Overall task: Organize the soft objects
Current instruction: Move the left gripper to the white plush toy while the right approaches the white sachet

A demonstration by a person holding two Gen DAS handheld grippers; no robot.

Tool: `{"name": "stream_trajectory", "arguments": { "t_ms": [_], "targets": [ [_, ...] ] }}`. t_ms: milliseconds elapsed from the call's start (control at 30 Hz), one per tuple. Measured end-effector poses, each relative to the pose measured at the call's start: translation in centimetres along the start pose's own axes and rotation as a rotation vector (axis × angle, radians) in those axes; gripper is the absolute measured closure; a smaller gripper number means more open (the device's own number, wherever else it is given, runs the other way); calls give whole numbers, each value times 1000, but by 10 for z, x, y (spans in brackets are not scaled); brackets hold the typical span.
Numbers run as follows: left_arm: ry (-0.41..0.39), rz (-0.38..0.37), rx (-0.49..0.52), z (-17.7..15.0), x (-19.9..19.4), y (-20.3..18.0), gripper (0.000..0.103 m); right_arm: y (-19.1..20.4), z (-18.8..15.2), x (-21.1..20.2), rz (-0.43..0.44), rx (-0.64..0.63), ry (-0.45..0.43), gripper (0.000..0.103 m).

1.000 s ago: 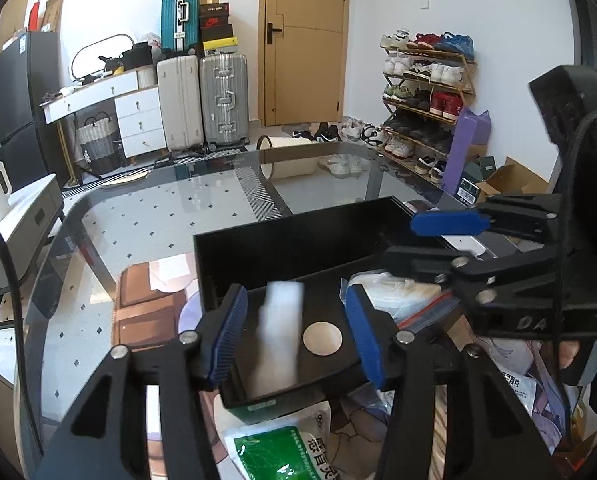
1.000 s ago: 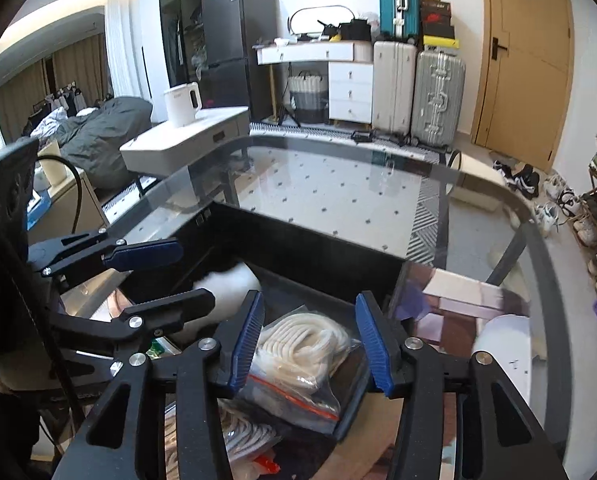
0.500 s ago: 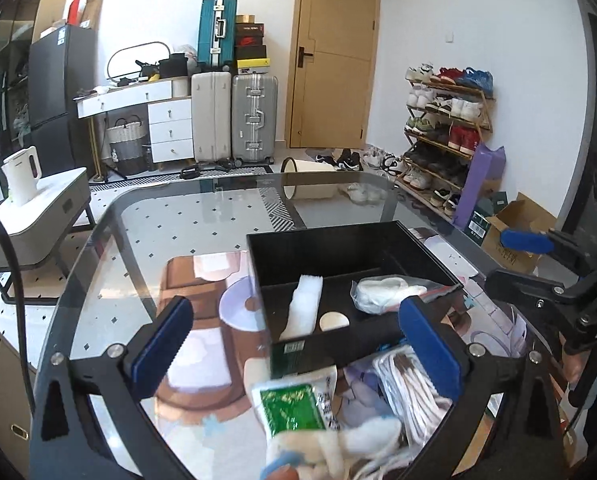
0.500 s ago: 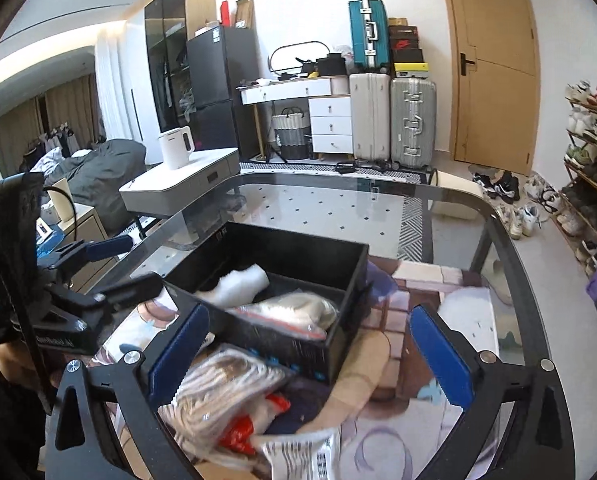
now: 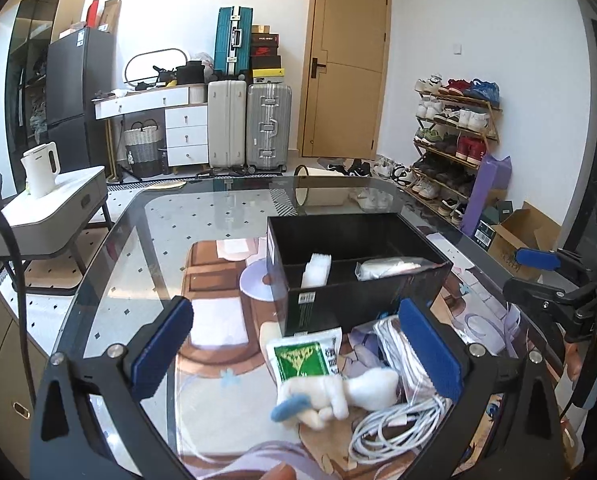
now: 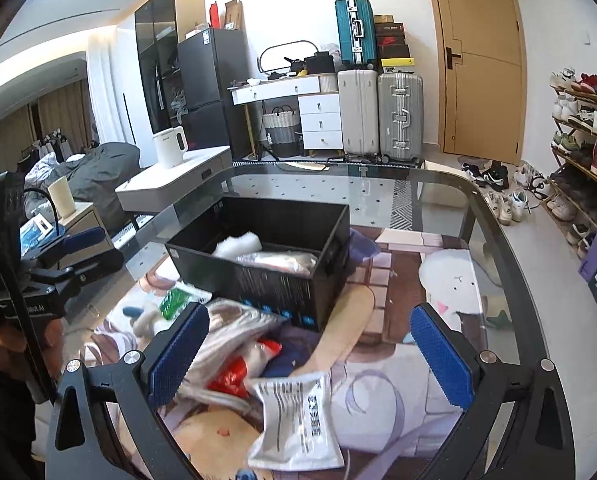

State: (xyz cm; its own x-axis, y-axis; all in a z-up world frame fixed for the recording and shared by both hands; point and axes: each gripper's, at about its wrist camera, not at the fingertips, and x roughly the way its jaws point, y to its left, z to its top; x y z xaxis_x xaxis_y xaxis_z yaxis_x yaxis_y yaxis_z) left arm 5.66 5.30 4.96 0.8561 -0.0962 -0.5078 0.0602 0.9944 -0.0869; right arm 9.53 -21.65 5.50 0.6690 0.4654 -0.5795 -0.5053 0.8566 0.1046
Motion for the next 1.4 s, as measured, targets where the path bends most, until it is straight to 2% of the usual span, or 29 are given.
{"name": "stream_trajectory", "arguments": {
  "t_ms": [267,600,900,1400],
  "targets": [
    [11,9,0,-15,-5,-6,0,5,-10,-4,-7,-43,11,1],
    [46,16,12,-30,0,-7,0,-3,-21,-3,18,-26,38,1],
    [66,29,17,-38,5,-6,0,-6,-32,9,19,-49,98,1],
    [115,9,32,-48,10,-9,0,-4,-47,26,29,-80,174,1]
  ]
}}
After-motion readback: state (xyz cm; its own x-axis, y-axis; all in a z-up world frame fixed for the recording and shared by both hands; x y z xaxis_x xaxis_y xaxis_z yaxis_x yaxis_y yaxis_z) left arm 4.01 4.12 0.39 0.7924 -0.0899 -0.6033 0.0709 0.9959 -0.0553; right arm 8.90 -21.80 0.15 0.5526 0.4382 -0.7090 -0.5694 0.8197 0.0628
